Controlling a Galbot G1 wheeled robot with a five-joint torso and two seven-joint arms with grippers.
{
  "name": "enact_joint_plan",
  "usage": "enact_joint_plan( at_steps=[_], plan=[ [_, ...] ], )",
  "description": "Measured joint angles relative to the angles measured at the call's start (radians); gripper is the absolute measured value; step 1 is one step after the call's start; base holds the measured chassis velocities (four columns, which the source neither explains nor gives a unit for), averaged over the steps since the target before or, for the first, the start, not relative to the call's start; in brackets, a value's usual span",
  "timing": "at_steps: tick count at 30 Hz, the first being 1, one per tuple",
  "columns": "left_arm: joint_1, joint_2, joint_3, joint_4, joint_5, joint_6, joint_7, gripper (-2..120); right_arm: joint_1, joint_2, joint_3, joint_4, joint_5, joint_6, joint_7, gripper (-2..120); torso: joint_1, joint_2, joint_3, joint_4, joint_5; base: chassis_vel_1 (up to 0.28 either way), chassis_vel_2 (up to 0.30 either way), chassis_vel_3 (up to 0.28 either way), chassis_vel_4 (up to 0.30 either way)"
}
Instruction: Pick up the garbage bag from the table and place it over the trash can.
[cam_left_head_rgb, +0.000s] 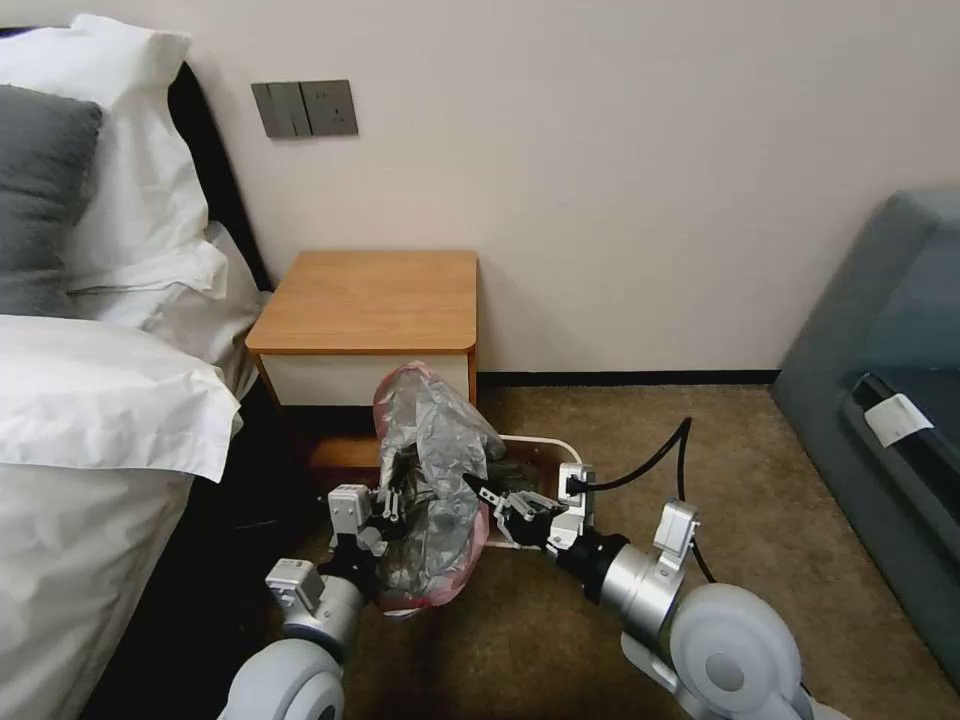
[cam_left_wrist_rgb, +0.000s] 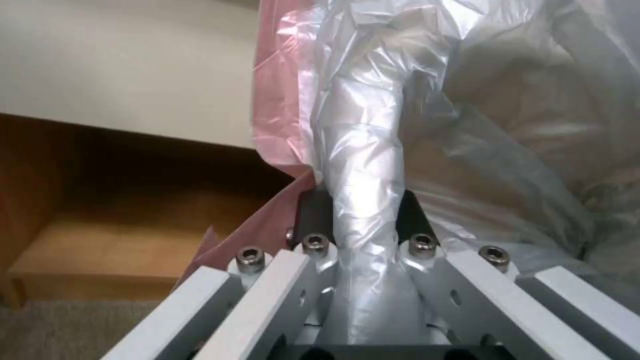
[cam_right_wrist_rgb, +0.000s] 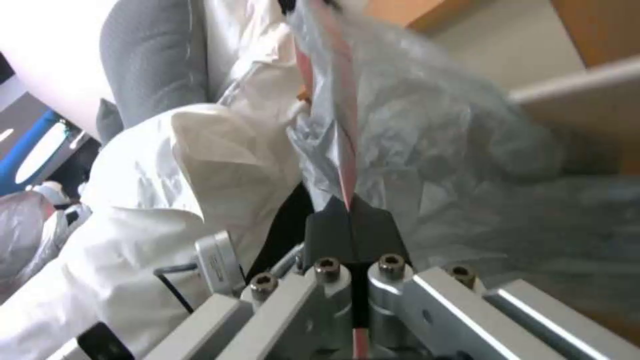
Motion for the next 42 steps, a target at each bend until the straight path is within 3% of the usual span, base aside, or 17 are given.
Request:
enact_joint_plan(
  at_steps=[12,28,34,42],
  plan=[
    [-0.003,-0.018,-0.009,0.008,0.01,0.0,-0.033,5,-0.046,-0.003,0.124,0.047,0.008,-0.004,0.025,0,0.0,0.0,0.0,0.0,0.0,0.0,0.0,0.0,0.0],
    [0.002,-0.044,-0.045,-0.005,-0.006,-0.014,-0.038,5,-0.046,0.001,0.186,0.051,0.02,0.013,0.095,0,0.0,0.0,0.0,0.0,0.0,0.0,0.0,0.0,0.0],
    [0.018,-0.045,-0.061,-0.024,-0.008,-0.026,-0.025,5,-0.025,0.002,0.21,0.04,0.038,0.032,0.136,0,0.0,0.0,0.0,0.0,-0.0001,0.0,0.0,0.0,0.0],
    [0.033,-0.045,-0.075,-0.03,0.015,-0.061,0.041,5,0.018,-0.004,0.216,0.021,0.083,0.035,0.199,0,0.0,0.0,0.0,0.0,-0.0001,0.0,0.0,0.0,0.0]
  ],
)
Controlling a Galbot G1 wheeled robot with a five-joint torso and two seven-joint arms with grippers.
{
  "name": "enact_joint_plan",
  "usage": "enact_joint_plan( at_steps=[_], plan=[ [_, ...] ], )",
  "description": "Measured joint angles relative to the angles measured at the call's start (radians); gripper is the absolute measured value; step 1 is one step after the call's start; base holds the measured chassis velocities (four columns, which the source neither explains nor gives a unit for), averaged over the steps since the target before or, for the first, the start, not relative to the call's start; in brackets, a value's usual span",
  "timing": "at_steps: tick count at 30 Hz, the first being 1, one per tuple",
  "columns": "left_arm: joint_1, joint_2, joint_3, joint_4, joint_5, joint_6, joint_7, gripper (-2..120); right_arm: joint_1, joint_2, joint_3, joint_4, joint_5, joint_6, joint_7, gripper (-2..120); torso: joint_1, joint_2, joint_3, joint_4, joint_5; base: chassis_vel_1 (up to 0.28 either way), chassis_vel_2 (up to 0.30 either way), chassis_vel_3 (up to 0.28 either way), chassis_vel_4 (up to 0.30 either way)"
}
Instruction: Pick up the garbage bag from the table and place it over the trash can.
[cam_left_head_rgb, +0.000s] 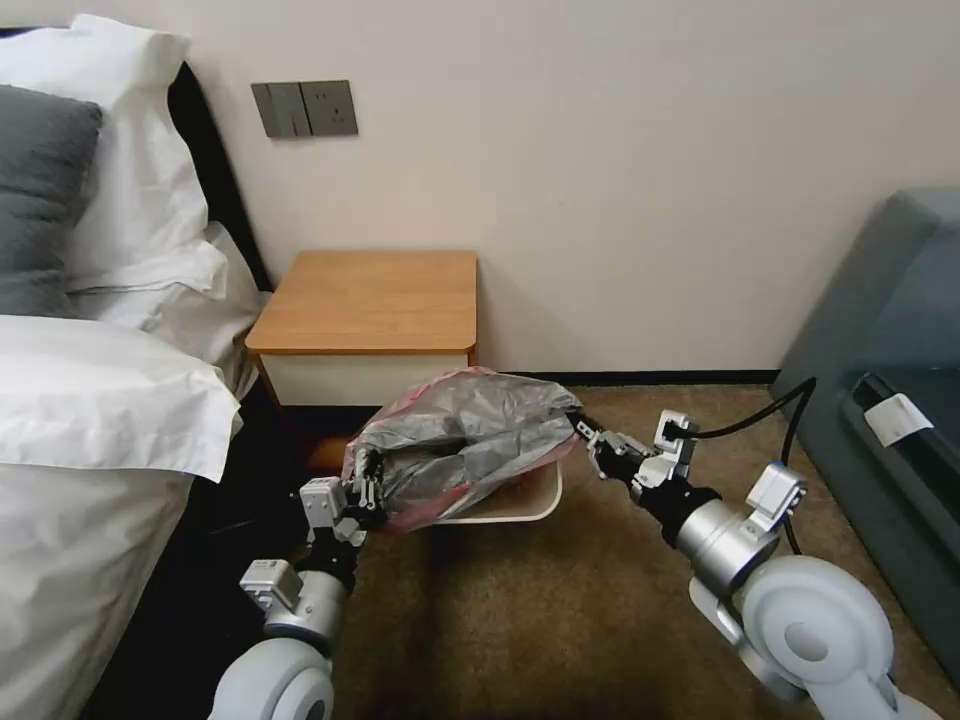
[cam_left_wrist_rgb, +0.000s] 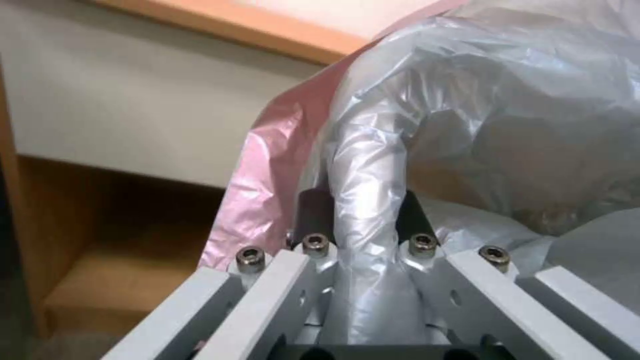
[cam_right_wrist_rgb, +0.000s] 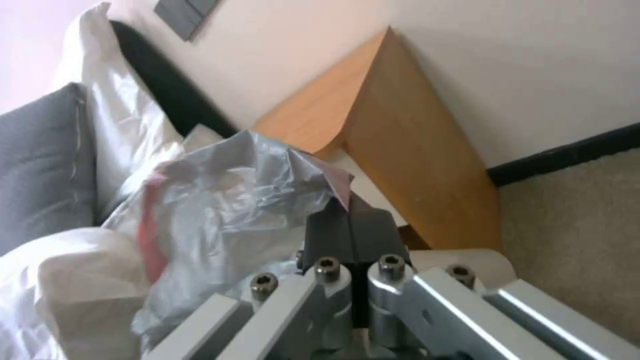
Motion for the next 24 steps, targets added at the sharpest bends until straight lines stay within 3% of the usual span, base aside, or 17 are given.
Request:
enact_joint_plan(
  at_steps=[2,11,24],
  plan=[
    [0.004,-0.001,-0.002,0.003,0.011,-0.021,0.032,5,0.019,-0.007,0.002,-0.01,0.026,-0.01,0.037,0,0.0,0.0,0.0,0.0,0.0,0.0,0.0,0.0,0.0],
    [0.001,-0.009,-0.005,0.013,0.01,-0.056,0.067,5,0.032,-0.045,0.035,-0.017,0.103,-0.064,0.102,0,0.0,0.0,0.0,0.0,0.0,0.0,0.0,0.0,0.0],
    [-0.015,-0.019,-0.023,0.019,-0.11,-0.07,0.08,5,-0.018,-0.053,0.062,-0.001,0.177,-0.116,0.075,0,0.0,0.0,0.0,0.0,0.0,0.0,0.0,0.0,0.0]
  ],
)
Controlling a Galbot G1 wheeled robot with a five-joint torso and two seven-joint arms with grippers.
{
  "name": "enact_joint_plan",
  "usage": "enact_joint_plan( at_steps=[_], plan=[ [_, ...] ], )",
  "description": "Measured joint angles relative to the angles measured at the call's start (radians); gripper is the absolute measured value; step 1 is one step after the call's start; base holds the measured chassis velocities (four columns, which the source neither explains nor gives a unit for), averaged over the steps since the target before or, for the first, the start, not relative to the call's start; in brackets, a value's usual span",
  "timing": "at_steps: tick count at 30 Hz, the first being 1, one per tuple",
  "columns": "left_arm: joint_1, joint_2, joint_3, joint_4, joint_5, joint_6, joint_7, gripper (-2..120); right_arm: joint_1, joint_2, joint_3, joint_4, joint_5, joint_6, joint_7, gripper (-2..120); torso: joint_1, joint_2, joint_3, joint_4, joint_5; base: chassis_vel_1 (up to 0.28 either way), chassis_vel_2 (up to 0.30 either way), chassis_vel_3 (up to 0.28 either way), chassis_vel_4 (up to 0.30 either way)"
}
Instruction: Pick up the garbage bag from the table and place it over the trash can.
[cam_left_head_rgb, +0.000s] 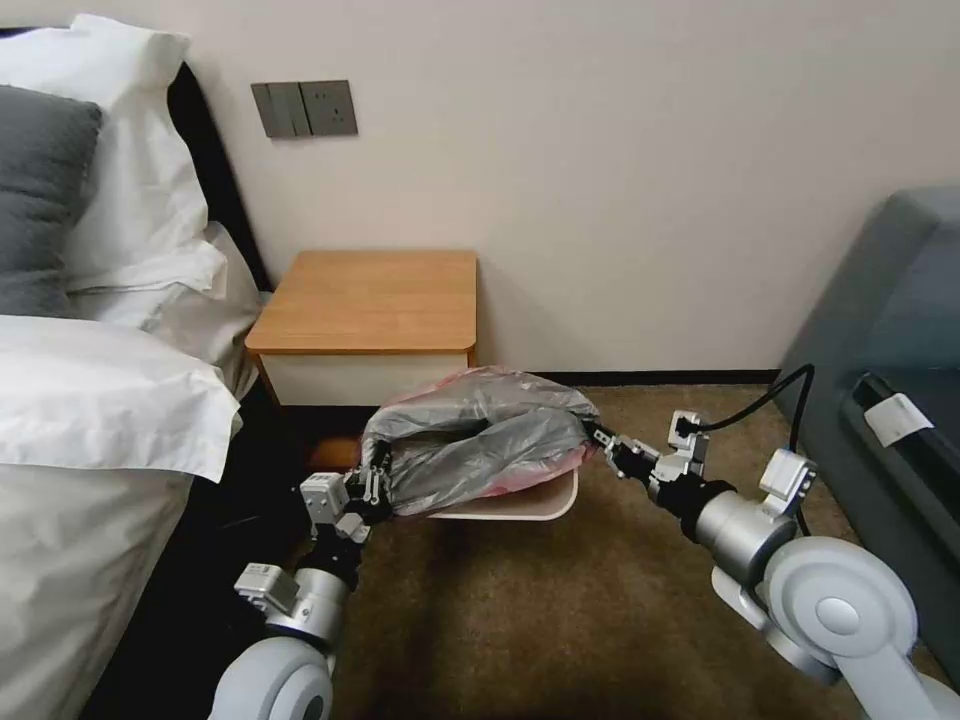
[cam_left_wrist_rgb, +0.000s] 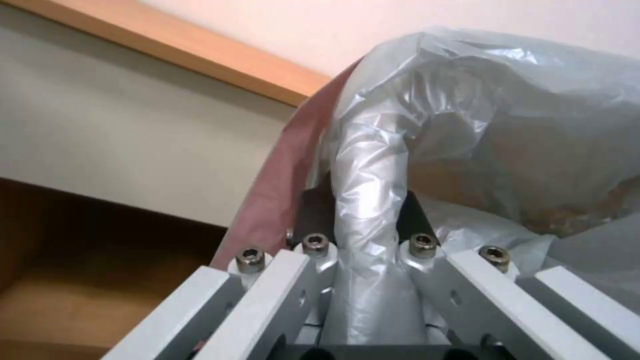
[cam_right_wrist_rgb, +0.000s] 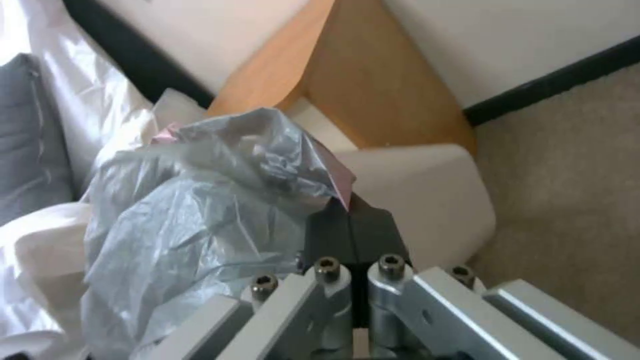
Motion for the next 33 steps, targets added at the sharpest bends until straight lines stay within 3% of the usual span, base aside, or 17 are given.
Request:
enact_joint_plan(
  at_steps=[18,33],
  plan=[
    [-0.027,0.0,-0.022,-0.007,-0.145,0.051,-0.042,5,-0.053,0.017,-0.018,0.033,-0.057,-0.027,-0.093,0,0.0,0.0,0.0,0.0,-0.0001,0.0,0.0,0.0,0.0],
    [-0.06,0.006,-0.035,-0.014,-0.233,0.09,-0.085,5,-0.085,0.018,-0.034,0.029,-0.218,-0.027,-0.209,0,0.0,0.0,0.0,0.0,0.0,0.0,0.0,0.0,0.0]
  ],
)
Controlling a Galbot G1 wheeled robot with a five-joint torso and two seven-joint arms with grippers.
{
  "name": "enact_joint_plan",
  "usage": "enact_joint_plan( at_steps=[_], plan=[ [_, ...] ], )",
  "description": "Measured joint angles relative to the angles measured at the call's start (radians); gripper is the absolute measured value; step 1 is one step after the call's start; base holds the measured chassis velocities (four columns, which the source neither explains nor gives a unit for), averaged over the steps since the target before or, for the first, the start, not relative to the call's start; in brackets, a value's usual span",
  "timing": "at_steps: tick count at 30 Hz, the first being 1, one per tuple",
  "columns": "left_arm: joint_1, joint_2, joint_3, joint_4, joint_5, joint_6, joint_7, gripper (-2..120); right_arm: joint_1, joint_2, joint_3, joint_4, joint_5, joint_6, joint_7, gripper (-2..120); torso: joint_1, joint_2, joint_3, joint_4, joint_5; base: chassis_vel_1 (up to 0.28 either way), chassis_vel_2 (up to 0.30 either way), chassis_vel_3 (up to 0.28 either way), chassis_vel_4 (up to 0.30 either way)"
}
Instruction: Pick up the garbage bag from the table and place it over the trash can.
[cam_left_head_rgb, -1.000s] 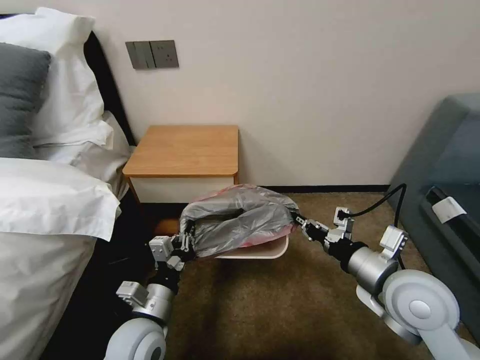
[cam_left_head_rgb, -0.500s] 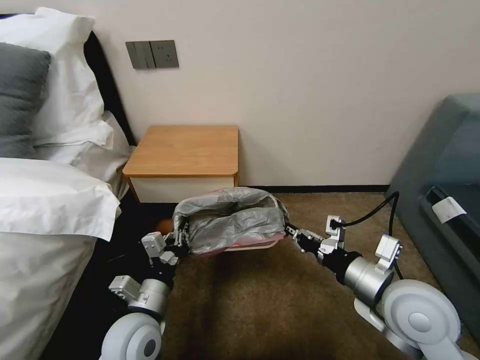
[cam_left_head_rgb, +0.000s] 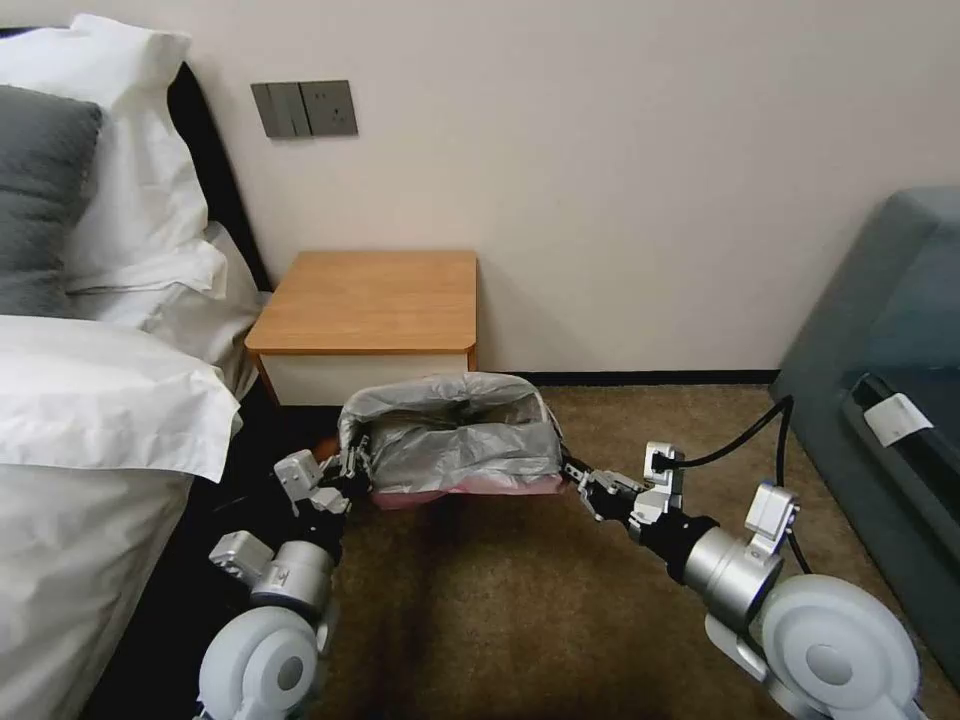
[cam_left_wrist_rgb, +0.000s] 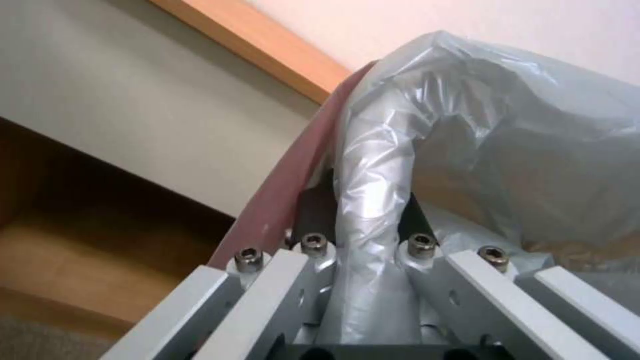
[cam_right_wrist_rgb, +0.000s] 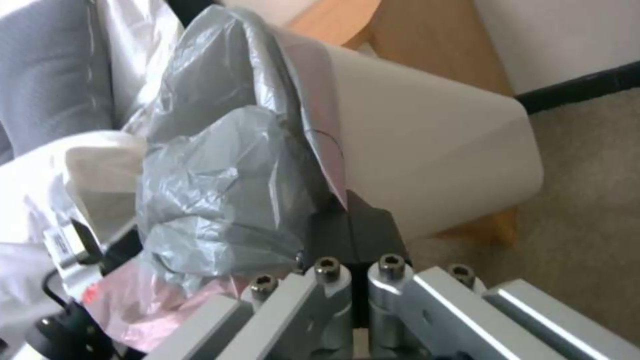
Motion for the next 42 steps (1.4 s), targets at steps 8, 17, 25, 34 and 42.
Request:
enact_joint_plan(
  at_steps=[8,17,25,34,42],
  plan=[
    [0.001,-0.002,0.0,-0.001,0.001,0.004,0.002,5,-0.01,-0.002,0.004,0.005,-0.009,-0.023,-0.01,10,0.0,0.0,0.0,0.0,0.0001,0.0,0.0,0.0,0.0],
    [-0.005,-0.003,0.009,-0.011,0.007,0.009,0.005,5,-0.028,0.002,0.004,-0.005,-0.013,-0.046,-0.012,45,0.0,0.0,0.0,-0.0001,0.0,0.0,0.0,0.0,0.0],
    [0.009,-0.003,0.011,-0.022,0.019,0.011,0.006,5,-0.032,0.011,0.004,-0.022,-0.029,-0.059,-0.003,72,0.0,0.0,0.0,0.0001,0.0,0.0,0.0,0.0,0.0],
    [0.004,-0.001,0.005,-0.022,0.023,0.015,-0.013,5,-0.172,-0.013,0.054,-0.006,-0.137,-0.047,-0.208,99,0.0,0.0,0.0,-0.0001,0.0,0.0,0.0,0.0,0.0],
    [0.007,-0.002,0.004,-0.022,0.041,0.007,0.003,5,-0.163,0.0,0.029,0.052,0.243,-0.023,-0.089,100,0.0,0.0,0.0,0.0001,0.0,0.0,0.0,0.0,0.0]
  ],
)
